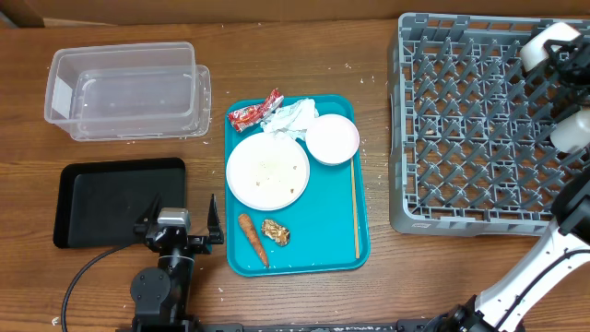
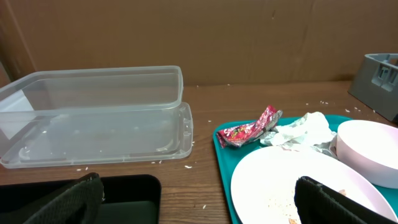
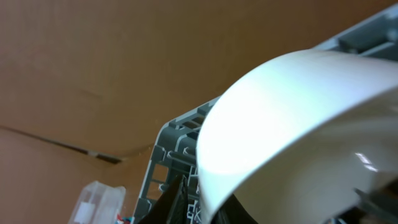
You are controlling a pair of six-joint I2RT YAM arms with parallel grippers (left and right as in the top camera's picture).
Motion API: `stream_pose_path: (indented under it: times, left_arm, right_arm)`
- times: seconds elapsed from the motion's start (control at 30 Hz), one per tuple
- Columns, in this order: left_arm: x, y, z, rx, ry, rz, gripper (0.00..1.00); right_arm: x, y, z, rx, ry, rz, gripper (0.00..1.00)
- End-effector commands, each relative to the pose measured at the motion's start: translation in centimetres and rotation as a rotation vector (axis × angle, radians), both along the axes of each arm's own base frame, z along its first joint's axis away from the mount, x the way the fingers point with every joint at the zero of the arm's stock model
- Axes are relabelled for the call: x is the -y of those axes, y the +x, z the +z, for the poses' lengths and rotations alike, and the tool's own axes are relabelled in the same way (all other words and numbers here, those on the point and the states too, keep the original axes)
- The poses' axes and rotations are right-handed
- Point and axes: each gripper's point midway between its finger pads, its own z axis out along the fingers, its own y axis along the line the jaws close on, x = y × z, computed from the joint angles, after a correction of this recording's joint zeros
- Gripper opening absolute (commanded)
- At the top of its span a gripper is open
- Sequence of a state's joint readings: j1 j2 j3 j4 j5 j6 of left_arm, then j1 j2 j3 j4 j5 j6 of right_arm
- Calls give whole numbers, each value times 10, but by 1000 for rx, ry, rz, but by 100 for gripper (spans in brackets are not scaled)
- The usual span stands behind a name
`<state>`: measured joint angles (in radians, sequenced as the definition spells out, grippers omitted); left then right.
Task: Sort waste into correct bins and load items into the dishwasher
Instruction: 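Place the white cup upside down in the rack's back-right corner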
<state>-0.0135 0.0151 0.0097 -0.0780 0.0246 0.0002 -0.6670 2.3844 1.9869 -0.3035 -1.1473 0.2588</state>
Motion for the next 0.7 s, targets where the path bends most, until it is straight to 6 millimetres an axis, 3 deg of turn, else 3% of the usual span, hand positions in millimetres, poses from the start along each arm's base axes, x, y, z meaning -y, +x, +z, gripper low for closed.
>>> stream_pose_path:
  times: [0.0, 0.07, 0.13, 0.33, 0.5, 0.67]
  left_arm:
    - [-2, 0, 0, 6, 12, 9, 100]
    - [-2, 0, 0, 6, 12, 9, 100]
    - [-2, 0, 0, 7, 13, 9, 100]
    - [-2, 0, 0, 6, 12, 9, 100]
    - [-2, 0, 0, 6, 12, 9, 100]
    - [-2, 0, 0, 6, 12, 9, 100]
  right_arm:
    - [28, -4, 15, -14, 49, -67, 15]
    - [37, -8, 23, -28, 77, -91, 16]
    - [44, -13, 33, -38, 81, -112, 23]
    - [72, -31, 46, -185, 12, -317, 25]
    - [99, -60, 47, -377, -114, -578, 28]
    - [107, -83, 73, -448, -235, -750, 30]
